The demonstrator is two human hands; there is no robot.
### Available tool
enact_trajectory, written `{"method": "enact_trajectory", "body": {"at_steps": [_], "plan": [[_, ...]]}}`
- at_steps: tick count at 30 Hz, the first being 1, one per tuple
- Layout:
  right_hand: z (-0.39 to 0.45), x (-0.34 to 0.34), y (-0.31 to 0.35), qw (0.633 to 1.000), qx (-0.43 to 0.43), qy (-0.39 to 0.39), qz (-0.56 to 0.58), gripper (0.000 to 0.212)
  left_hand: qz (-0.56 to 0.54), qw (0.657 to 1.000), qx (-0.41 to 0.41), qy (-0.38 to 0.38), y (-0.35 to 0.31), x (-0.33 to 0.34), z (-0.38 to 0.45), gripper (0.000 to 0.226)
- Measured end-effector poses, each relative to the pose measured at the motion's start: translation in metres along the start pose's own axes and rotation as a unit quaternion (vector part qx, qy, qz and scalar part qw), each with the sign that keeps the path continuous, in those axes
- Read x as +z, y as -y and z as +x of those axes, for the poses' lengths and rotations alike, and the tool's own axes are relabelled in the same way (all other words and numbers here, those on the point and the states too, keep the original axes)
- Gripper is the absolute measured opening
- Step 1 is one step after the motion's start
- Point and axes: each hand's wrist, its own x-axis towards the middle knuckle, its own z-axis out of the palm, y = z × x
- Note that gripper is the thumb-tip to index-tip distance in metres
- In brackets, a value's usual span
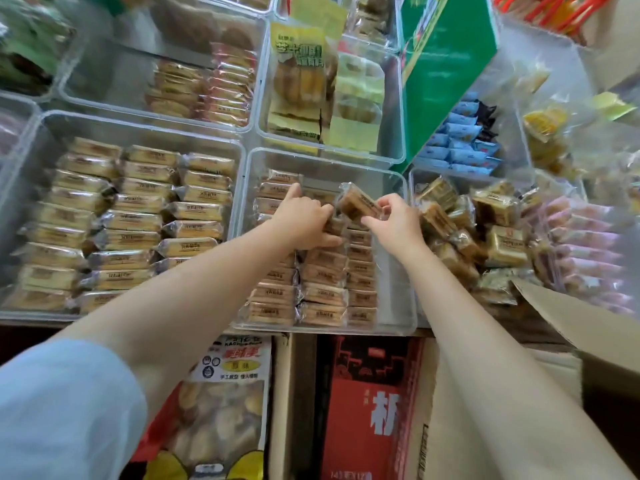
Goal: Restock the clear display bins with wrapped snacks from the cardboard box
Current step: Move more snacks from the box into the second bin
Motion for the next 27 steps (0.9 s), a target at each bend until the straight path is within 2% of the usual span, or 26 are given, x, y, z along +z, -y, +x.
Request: {"method": "enact_trajectory", "body": {"at_steps": [6,11,15,18,21,24,27], "plan": [[-0.003,0.01,-0.005,1.0,0.004,0.03,0.003,0.023,0.01,1.0,-0.005,-0.001,-0.004,0.001,-0.004,0.08],[0.0,0.023,0.004,0.997,-0.053,0.054,0.011,0.039,0.008,1.0,-0.002,-0.025,-0.007,0.005,-0.023,0.065],[0.009,0.034,0.016,0.991,-0.06,0.119,-0.022,0.043,-0.001,0.994,-0.024,-0.105,-0.018,0.018,-0.05,0.045],[0.009,0.041,0.027,0.988,-0.03,0.15,0.012,0.043,-0.037,0.985,-0.027,-0.169,-0.026,0.035,-0.071,0.044],[-0.004,0.053,0.028,0.988,0.005,0.153,-0.01,0.045,-0.058,0.989,-0.023,-0.132,-0.03,0.044,-0.082,0.06],[-0.02,0.066,0.033,0.987,0.039,0.141,-0.068,0.049,-0.092,0.992,-0.042,-0.08,-0.024,0.045,-0.082,0.064],[-0.022,0.072,0.045,0.987,0.034,0.138,-0.069,0.053,-0.099,0.992,-0.044,-0.061,-0.019,0.048,-0.084,0.067]]}}
